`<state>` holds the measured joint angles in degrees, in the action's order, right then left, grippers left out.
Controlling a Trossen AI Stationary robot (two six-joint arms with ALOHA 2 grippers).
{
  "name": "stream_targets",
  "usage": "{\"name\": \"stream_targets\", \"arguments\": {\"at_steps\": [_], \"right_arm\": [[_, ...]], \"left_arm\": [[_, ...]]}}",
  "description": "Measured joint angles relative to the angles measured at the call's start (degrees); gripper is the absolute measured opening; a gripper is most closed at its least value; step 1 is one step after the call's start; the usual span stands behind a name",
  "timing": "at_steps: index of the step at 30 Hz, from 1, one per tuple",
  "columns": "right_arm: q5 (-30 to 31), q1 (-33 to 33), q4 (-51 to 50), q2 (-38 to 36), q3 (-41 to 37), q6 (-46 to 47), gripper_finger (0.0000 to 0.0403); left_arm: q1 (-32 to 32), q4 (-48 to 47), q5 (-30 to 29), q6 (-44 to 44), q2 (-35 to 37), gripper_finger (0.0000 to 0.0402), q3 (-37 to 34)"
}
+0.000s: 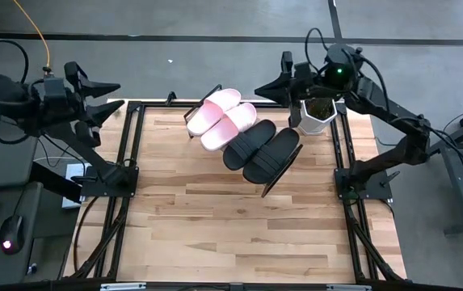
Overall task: Pick and place slides into the shelf
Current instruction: Return to Home Position
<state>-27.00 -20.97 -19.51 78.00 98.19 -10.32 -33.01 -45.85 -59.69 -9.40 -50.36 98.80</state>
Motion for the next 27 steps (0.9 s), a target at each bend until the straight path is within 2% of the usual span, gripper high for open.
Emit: {"name": "stream_targets", "arguments": {"at_steps": [3,8,12,17,23,27], "right_arm": [[0.02,-0.01,0.00,-0.20,0.02,0.19,0.0000],[0.04,-0.37,0.29,-0.20,0.01,1.44,0.0000],[0.04,-0.37,0.56,-0.18,0.00,1.59,0.0000],[-0.03,-0.37,0.95,-0.42,0.01,2.89,0.0000],[-0.26,-0.37,1.85,-0.51,0.00,5.93,0.0000],[-2.05,-0.37,3.38,-0.79,0.00,7.96,0.0000]], "left_arm": [[0.04,4.12,0.31,-3.92,-0.27,0.0179,0.00],[0.04,4.52,0.49,-3.87,-0.66,0.0160,0.00],[0.04,5.65,0.63,-4.27,-1.98,0.0106,0.00],[0.04,8.22,2.10,-5.35,-3.47,0.0014,0.00],[0.74,13.99,3.88,-7.25,-4.76,0.0021,0.00],[7.46,13.80,7.69,-4.91,-6.19,0.0003,0.09]]}}
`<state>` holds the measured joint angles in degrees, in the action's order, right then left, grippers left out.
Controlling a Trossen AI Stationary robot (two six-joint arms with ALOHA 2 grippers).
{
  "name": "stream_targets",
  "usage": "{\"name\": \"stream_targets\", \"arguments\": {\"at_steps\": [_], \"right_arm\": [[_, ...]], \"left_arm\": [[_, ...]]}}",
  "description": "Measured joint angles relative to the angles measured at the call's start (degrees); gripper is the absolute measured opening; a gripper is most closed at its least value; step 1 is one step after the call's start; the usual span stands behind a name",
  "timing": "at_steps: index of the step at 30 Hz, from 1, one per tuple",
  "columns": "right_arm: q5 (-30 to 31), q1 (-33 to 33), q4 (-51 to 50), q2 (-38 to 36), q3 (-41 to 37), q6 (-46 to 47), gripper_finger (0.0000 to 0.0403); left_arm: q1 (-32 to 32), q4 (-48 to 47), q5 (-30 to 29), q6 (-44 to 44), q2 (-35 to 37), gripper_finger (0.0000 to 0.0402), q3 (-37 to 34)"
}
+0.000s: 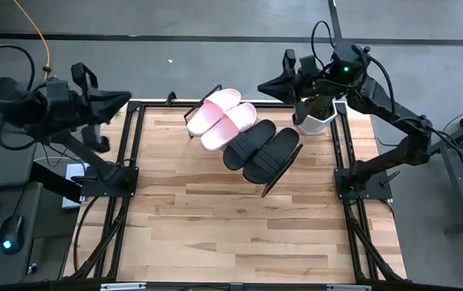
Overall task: Pick and place slides into the shelf
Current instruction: Return to Home Position
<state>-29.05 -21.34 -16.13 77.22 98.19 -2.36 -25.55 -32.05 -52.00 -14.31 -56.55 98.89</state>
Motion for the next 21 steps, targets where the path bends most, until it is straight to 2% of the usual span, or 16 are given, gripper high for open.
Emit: {"name": "stream_targets", "arguments": {"at_steps": [2,5,14,18,21], "right_arm": [[-1.51,0.00,0.43,-0.39,0.00,0.04,0.0000],[-1.54,0.02,1.10,-0.59,0.02,0.27,0.0000],[-1.58,-1.51,0.66,-0.84,0.02,1.38,0.0000],[-1.58,-3.72,0.76,-0.76,0.02,3.43,0.0000],[-1.49,-5.07,1.27,-0.45,0.02,3.56,0.0000]], "left_arm": [[5.28,0.03,4.16,1.32,-1.98,0.0007,0.03],[15.16,-0.14,16.85,3.63,-5.47,0.0004,-0.11],[42.28,5.27,47.31,12.47,-11.60,0.0002,-0.01],[50.06,5.62,59.35,17.42,-12.76,0.0004,-0.01],[53.79,5.57,64.53,17.77,-13.78,0.0005,0.00]]}}
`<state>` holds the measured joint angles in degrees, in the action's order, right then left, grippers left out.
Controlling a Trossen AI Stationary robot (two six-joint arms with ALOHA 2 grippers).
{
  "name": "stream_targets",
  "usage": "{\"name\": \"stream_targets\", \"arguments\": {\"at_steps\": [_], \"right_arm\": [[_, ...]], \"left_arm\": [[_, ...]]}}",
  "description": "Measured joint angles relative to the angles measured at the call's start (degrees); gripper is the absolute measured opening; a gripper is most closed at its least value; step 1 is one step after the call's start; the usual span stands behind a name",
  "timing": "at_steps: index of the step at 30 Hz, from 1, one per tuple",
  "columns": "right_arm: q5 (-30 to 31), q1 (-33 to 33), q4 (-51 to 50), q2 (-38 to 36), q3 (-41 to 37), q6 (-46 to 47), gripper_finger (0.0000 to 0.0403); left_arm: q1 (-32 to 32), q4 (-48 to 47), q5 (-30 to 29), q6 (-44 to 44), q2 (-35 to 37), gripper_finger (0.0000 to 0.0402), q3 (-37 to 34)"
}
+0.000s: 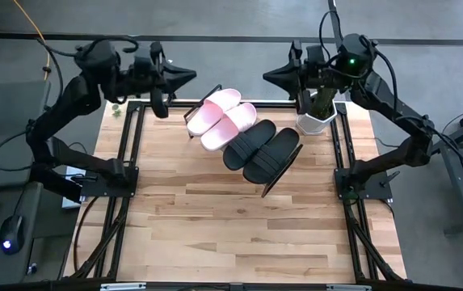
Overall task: Pick and place slides into the shelf
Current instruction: Return to Home Position
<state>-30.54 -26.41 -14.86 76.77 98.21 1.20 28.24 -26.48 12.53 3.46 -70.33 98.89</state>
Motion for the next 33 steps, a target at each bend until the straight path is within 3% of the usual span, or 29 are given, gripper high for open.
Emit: {"name": "stream_targets", "arguments": {"at_steps": [6,11,22,27,33], "right_arm": [[-2.42,-0.86,3.33,1.06,0.02,1.77,0.0000],[-3.63,-0.81,3.90,3.33,0.02,3.45,0.0000],[-2.07,0.21,-7.06,3.87,9.21,-1.48,0.0000],[4.06,2.75,-14.96,3.88,11.57,-6.76,0.0000],[3.73,3.34,-18.41,3.06,11.72,-8.03,0.0000]], "left_arm": [[-1.33,4.71,8.17,0.07,-4.85,0.0005,-0.02],[-5.75,10.17,9.16,-0.31,-9.20,0.0005,2.34],[-10.48,-10.50,-6.43,-9.17,-11.26,0.0005,17.26],[-11.40,-17.57,-11.95,-10.73,-10.48,0.0005,18.45],[-11.39,-21.76,-12.74,-12.08,-8.74,0.0005,18.38]]}}
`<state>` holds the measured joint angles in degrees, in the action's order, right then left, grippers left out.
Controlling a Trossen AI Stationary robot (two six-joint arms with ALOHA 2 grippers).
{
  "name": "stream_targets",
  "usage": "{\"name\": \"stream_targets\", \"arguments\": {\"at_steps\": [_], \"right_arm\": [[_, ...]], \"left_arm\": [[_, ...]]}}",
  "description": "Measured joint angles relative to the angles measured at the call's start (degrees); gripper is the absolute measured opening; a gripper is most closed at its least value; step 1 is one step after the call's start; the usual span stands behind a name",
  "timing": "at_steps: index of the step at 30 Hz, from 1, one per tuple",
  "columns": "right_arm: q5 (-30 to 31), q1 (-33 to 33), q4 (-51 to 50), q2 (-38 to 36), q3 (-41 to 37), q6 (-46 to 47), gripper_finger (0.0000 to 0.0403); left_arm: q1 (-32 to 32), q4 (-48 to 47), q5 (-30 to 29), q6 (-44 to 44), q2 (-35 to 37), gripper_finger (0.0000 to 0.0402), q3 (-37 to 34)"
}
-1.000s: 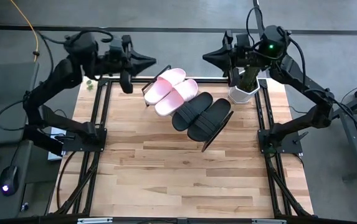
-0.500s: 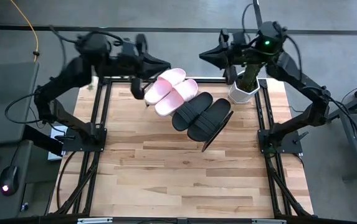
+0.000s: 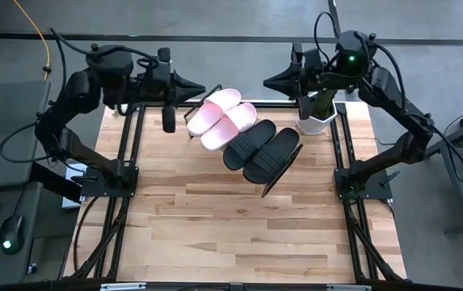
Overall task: Pick and place slides into the shelf
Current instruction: Return to Home Position
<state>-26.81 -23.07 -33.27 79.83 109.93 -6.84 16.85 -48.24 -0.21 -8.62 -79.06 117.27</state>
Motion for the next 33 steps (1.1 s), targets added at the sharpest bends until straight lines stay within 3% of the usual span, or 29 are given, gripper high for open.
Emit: {"name": "stream_targets", "arguments": {"at_steps": [12,17,28,33], "right_arm": [[0.47,-0.15,-7.20,-7.75,0.07,-2.24,0.0000],[4.16,-0.18,-11.34,-10.89,0.04,-2.68,0.0000],[5.43,-4.45,-11.42,-19.83,-9.06,-3.03,0.0000],[5.14,-5.28,-8.00,-27.06,-17.13,-1.80,0.0000]], "left_arm": [[0.00,-8.10,-0.48,-0.17,7.24,0.0002,-0.02],[-0.01,-8.43,-0.89,-0.37,10.89,0.0001,-2.69],[0.01,-1.32,-2.84,0.00,22.20,0.0000,-17.31],[0.01,3.25,-2.45,1.40,28.26,0.0001,-25.28]]}}
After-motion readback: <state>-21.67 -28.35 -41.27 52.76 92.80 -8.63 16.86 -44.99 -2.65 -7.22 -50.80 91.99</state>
